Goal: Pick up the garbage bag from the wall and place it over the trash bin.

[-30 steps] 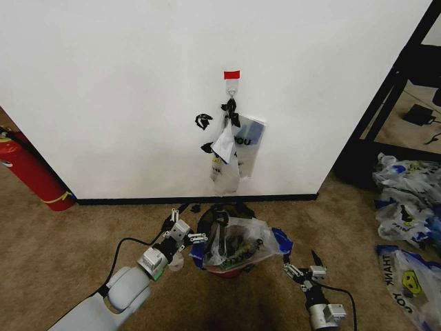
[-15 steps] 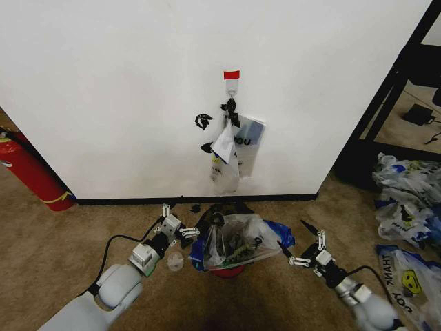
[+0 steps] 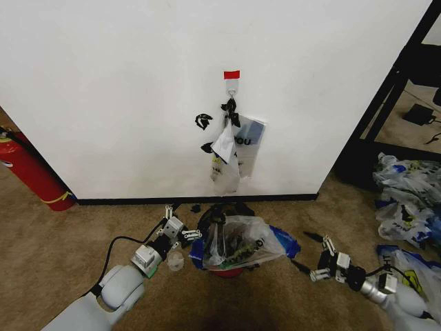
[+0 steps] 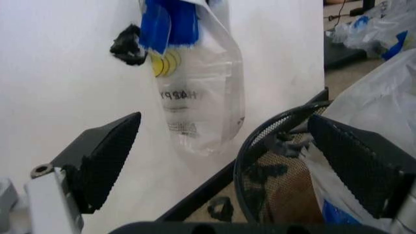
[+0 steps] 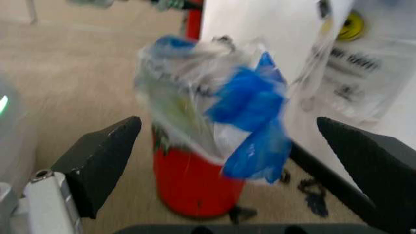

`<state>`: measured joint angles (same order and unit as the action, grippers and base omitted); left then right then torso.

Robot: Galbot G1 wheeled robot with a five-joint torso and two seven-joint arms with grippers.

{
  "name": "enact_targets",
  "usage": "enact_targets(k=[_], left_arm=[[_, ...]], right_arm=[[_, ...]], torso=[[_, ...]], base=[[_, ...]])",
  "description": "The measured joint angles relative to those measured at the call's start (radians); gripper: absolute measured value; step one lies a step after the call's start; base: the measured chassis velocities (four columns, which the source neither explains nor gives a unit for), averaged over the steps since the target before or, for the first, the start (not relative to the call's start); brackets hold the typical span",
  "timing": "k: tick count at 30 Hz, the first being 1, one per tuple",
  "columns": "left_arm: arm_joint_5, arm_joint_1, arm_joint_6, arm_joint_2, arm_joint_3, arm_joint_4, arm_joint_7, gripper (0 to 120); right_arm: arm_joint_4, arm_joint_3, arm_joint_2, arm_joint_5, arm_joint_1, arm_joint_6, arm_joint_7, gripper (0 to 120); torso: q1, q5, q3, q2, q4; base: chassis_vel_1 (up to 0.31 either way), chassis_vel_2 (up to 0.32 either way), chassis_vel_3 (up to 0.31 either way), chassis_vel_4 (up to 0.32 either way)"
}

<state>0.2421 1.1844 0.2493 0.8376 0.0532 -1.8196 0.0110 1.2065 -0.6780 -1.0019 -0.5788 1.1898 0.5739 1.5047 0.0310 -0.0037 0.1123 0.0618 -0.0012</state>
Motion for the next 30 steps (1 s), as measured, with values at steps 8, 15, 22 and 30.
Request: enact_targets(k=[8, 15, 22, 30], left_arm=[[0.009, -0.033, -0.023, 0.008, -0.001, -0.011, 0.002, 100], [0.158, -0.230, -0.136, -0.027, -0.123, 0.008, -0.019, 100], [0.364, -0.467, -0.401, -0.018, -0.326, 0.064, -0.025, 100], [0.523, -0.614, -0.764, 0.039, -0.412, 0.112, 0.043, 100]], right_arm=[[0.025, 0.001, 0.028, -0.088, -0.013, -0.046, 0.049, 100], [0.190, 0.013, -0.007, -0.119, 0.082, 0.055, -0.100, 100], [0.436, 0.087, -0.041, -0.058, 0.230, 0.175, -0.689, 100], [0.488, 0.064, -0.058, -0.027, 0.274, 0.182, -0.717, 100]], torso=[[0.000, 0.0000, 0.000, 0.000, 0.0002], [0.000, 0.0001, 0.000, 0.000, -0.0005], [0.000, -0.0004, 0.000, 0.000, -0.0003], [0.000, -0.0002, 0.000, 0.000, -0.0001]], base=[[0.000, 0.000, 0.000, 0.000], [0.000, 0.000, 0.000, 0.000], [0.000, 0.000, 0.000, 0.000], [0.000, 0.000, 0.000, 0.000]])
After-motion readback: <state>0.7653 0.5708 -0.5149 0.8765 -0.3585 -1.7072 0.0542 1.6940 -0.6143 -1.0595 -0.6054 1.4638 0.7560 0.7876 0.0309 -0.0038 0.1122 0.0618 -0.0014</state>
